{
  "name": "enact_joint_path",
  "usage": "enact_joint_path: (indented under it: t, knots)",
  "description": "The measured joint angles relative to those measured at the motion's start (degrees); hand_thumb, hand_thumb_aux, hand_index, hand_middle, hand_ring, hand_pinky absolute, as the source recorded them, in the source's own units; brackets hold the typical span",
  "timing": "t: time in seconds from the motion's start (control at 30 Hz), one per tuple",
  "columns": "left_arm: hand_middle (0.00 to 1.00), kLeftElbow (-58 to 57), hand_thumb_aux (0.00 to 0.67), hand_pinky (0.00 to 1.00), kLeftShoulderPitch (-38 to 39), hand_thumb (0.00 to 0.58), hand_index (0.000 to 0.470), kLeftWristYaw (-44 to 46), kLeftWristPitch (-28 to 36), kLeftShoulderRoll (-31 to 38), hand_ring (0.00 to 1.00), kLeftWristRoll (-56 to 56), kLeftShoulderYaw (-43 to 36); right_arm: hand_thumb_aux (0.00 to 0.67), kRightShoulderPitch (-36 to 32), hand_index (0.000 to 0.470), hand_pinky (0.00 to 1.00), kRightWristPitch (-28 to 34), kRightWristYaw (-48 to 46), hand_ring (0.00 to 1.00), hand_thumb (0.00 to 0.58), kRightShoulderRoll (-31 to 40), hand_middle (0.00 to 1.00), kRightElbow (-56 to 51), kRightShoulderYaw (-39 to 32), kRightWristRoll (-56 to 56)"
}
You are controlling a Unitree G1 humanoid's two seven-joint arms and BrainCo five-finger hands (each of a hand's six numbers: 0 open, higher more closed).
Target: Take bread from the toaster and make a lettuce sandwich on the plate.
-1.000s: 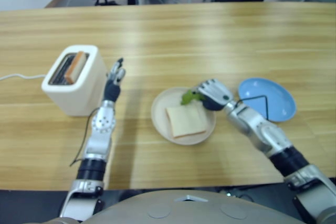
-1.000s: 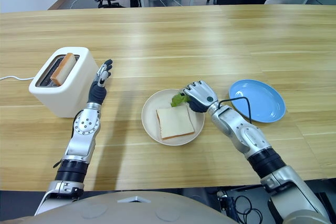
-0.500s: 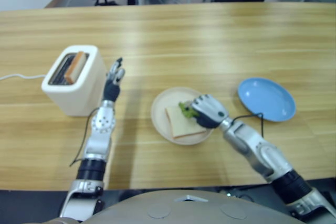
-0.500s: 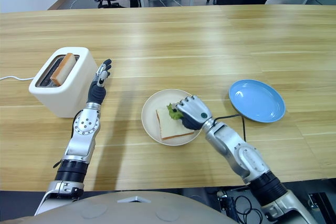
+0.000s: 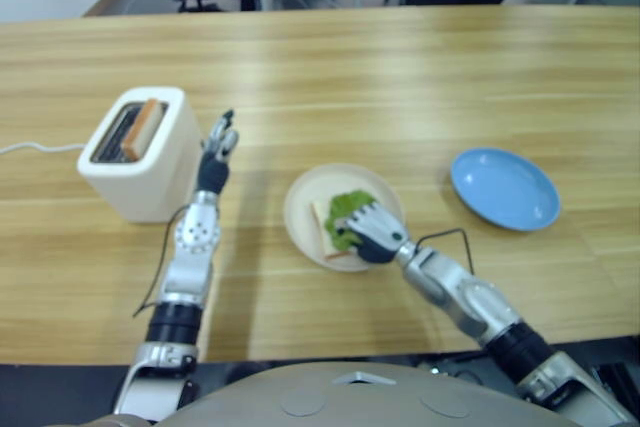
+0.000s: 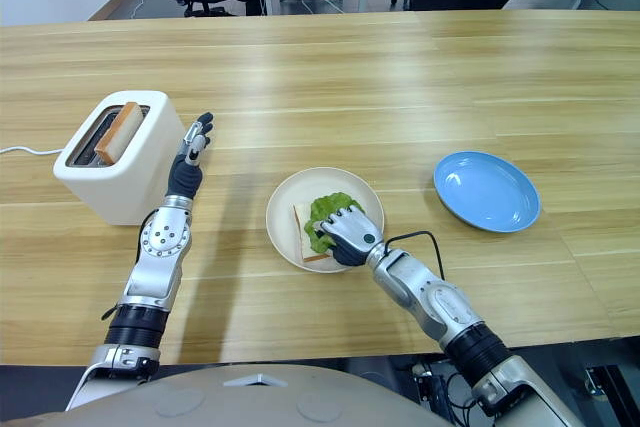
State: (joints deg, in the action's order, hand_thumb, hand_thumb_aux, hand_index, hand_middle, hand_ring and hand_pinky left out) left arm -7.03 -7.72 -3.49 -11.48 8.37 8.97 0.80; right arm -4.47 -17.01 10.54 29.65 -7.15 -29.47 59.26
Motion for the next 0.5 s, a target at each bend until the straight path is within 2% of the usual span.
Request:
enact_joint_path:
  t: [0.03,0.07,0.1,0.13,0.17,0.2,0.27,0.5]
  knots:
    - [0.00,0.00,0.000,0.00,0.00,0.000,0.000,0.02,0.00,0.00,0.00,0.00,-0.05,0.355,0.01,0.244,0.00,0.13,0.04,0.00,0.452,0.02,0.00,0.00,0.01,0.08]
    - [0.00,0.01,0.000,0.00,0.00,0.000,0.000,0.07,0.01,0.00,0.00,0.00,-0.08,0.355,0.13,0.244,0.00,0.20,0.02,0.00,0.452,0.05,0.00,0.19,0.06,0.04]
    - [0.00,0.03,0.000,0.00,0.00,0.000,0.000,0.12,0.02,0.00,0.00,0.00,-0.10,0.268,0.33,0.184,0.00,0.32,-0.12,0.00,0.371,0.12,0.00,0.66,0.16,-0.05]
    - [0.00,0.06,0.000,0.00,0.00,0.000,0.000,0.18,0.04,0.00,0.00,-0.01,-0.16,0.231,0.90,0.159,0.00,0.34,-0.44,0.00,0.331,0.34,0.00,1.32,0.33,-0.40]
    - [0.00,0.07,0.000,0.00,0.03,0.000,0.000,0.19,0.07,0.00,0.00,-0.01,-0.16,0.231,1.62,0.159,0.00,0.39,-0.79,0.00,0.331,0.62,0.00,2.20,0.64,-0.66]
    - [0.00,0.08,0.000,0.00,0.02,0.000,0.000,0.20,0.09,0.00,0.00,-0.02,-0.16,0.194,2.30,0.133,0.00,0.50,-1.47,0.00,0.288,1.10,0.00,3.39,0.99,-1.21]
    - [0.00,0.10,0.000,0.00,0.02,0.000,0.000,0.22,0.11,-0.01,0.00,-0.01,-0.22,0.158,3.22,0.108,0.00,0.58,-2.77,0.00,0.241,1.56,0.00,4.86,1.92,-2.58]
    - [0.00,0.15,0.000,0.00,0.02,0.000,0.000,0.20,0.15,0.00,0.00,-0.01,-0.28,0.131,6.61,0.090,0.00,1.69,-9.51,0.00,0.205,4.70,0.00,15.33,9.63,-10.59]
